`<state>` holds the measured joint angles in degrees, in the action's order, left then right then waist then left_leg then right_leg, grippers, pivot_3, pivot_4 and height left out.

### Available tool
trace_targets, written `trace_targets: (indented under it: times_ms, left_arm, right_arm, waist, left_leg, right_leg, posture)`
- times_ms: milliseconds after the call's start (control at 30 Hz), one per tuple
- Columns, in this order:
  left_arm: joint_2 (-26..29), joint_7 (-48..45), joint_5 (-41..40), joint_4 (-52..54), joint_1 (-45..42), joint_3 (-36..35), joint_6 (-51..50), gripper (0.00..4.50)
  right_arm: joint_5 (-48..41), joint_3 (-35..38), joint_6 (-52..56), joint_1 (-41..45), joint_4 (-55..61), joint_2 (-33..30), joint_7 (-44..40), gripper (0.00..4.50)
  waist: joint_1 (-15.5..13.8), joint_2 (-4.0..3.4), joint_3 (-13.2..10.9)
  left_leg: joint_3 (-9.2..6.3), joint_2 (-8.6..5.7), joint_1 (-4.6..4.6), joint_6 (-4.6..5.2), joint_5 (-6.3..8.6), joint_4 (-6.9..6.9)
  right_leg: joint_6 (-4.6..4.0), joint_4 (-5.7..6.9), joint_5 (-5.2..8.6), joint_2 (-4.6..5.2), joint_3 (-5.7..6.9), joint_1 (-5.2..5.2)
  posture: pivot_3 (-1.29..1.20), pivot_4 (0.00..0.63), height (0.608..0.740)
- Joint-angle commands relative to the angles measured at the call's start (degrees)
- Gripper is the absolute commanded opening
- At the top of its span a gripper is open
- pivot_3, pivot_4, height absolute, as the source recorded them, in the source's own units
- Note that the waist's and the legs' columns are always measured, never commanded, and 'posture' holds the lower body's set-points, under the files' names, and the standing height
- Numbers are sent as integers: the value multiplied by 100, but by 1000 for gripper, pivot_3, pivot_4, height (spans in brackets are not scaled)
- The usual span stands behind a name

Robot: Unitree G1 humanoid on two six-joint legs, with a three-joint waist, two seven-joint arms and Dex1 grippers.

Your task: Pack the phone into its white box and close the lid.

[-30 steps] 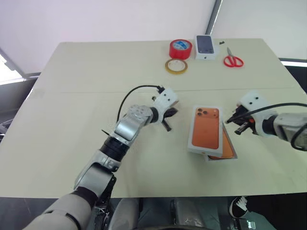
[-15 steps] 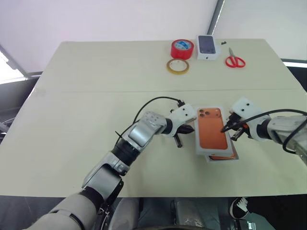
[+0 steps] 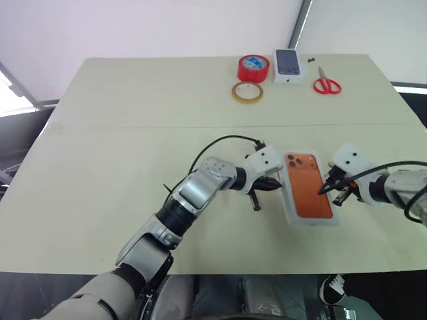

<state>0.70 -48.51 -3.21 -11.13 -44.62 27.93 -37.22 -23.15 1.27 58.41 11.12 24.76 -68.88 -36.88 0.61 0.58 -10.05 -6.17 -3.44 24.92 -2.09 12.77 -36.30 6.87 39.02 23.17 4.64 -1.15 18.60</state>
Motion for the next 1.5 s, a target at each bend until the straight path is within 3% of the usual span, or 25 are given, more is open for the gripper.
trace_targets:
  times_ms: [33, 1200, 1500]
  left_arm:
    - [-230, -35, -165, 294, -54, 48, 53, 0]
    - [10, 121, 18, -111, -33, 64, -26, 0]
    - [131, 121, -50, -15, -10, -93, -46, 0]
  right_arm:
    - [19, 178, -86, 19, 223, 86, -104, 24]
    - [423, -21, 104, 243, 232, 439, -208, 24]
    - [650, 359, -137, 79, -78, 123, -325, 24]
  waist:
    - [0, 0, 0]
    - [2, -1, 0]
    - [-4, -1, 0]
  left_leg:
    - [0, 0, 0, 0, 0, 0]
    - [0, 0, 0, -5, -3, -1]
    - [0, 0, 0, -6, -4, -1]
  right_leg:
    - [0, 0, 0, 0, 0, 0]
    - [0, 2, 0, 0, 0, 0]
    - [0, 2, 0, 0, 0, 0]
  posture:
    - [0, 150, 740]
    - [0, 150, 740]
    - [0, 150, 740]
